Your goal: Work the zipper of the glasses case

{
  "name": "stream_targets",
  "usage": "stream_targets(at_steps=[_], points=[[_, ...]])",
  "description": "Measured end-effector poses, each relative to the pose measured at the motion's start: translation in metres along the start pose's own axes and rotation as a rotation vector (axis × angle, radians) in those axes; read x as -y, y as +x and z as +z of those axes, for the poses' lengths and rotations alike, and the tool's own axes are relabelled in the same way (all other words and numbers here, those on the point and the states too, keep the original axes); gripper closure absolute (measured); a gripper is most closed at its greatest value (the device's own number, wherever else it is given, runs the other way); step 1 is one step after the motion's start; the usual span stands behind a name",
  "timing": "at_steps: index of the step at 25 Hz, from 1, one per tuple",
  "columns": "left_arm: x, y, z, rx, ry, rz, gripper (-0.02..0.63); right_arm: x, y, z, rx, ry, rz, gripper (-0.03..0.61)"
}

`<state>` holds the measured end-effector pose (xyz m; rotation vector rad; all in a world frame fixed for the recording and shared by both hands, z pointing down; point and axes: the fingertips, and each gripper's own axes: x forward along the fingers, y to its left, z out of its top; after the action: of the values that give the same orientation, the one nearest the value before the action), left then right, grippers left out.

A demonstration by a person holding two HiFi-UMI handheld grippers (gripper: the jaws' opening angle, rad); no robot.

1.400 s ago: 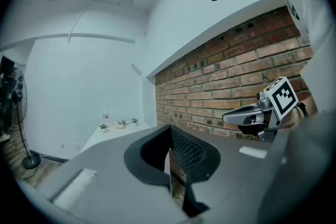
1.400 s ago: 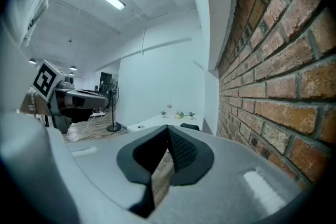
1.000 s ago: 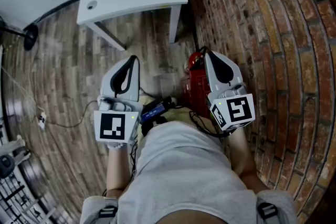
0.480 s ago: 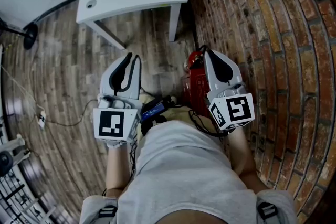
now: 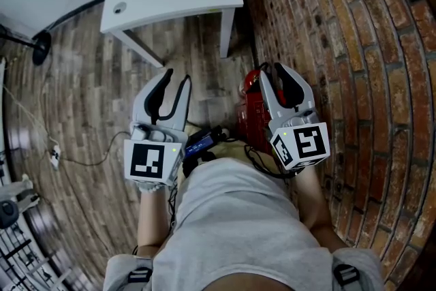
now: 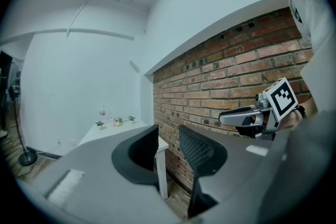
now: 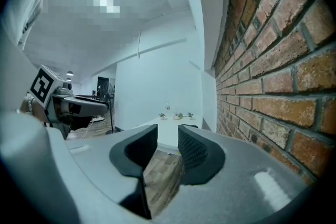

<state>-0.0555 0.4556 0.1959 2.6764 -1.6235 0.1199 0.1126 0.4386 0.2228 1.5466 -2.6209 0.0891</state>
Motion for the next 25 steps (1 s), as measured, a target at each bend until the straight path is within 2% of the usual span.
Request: stream_targets(at_steps=[13, 25], points=[[-0.007, 0.023, 0.008, 0.004, 0.023, 0.001, 0.491, 0.017, 0.011, 0.002, 0.010, 0.007, -0.009, 0.453], [-0.042, 0.094, 0.007, 0.005, 0.011, -0.067, 0.491, 0.048, 0.063, 0.003, -0.008, 0.001, -0.086, 0.454]])
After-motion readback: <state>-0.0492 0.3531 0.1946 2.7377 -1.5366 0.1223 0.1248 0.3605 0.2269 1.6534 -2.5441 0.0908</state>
